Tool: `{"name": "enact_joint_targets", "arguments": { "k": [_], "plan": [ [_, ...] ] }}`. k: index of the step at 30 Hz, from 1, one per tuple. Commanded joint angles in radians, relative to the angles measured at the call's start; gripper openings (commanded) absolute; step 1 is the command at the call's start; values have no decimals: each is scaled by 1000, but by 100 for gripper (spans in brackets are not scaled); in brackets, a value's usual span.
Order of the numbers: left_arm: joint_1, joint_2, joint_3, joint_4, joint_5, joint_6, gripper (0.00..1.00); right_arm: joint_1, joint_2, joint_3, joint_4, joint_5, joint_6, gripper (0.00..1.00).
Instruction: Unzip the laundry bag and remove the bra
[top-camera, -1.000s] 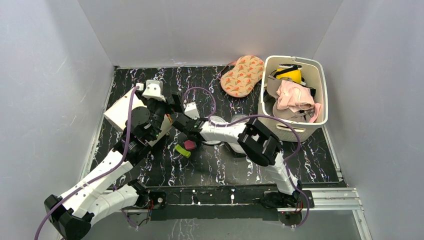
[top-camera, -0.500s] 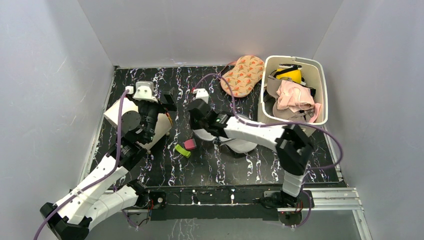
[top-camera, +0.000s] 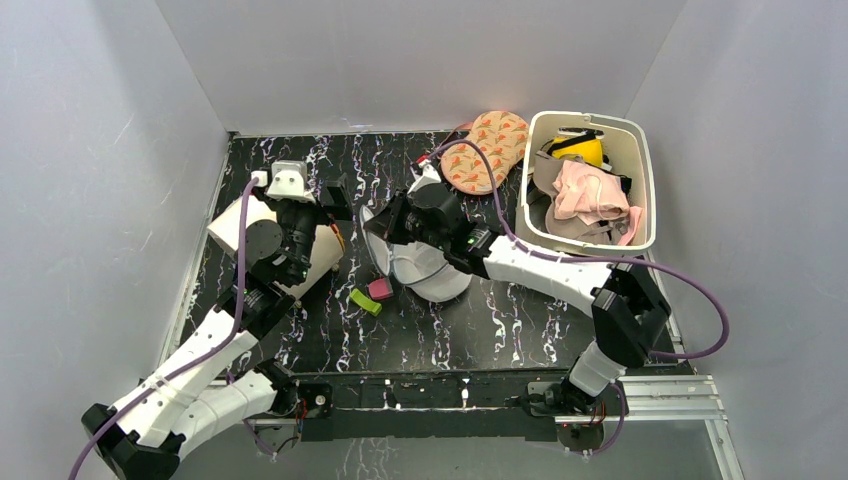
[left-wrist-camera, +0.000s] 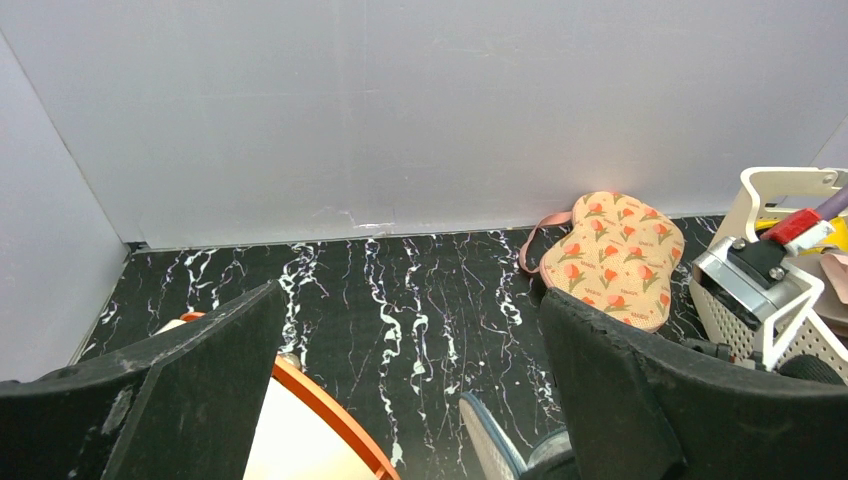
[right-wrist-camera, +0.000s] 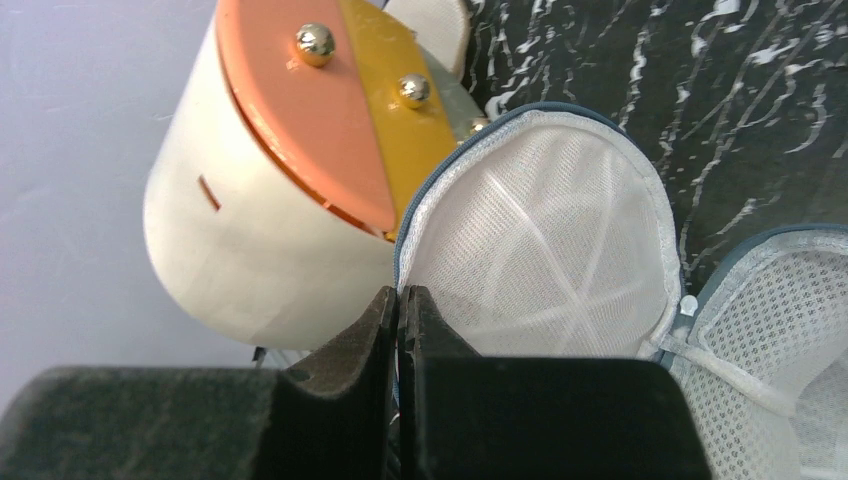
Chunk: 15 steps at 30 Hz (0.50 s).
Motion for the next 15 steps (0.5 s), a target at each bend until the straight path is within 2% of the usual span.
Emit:
{"name": "enact_joint_targets", "arguments": {
  "k": [1,9,15],
  "plan": [
    [7,7,5,44,2,5,98,-15,-80,-42,144,-70,58,0],
    [7,31,12,28,32,-12,97,-63,-186,-199,211,-107,90,0],
    [7,46,19,17,45,-21,97,-129,-276,-317,157,-87,103,0]
  ]
}}
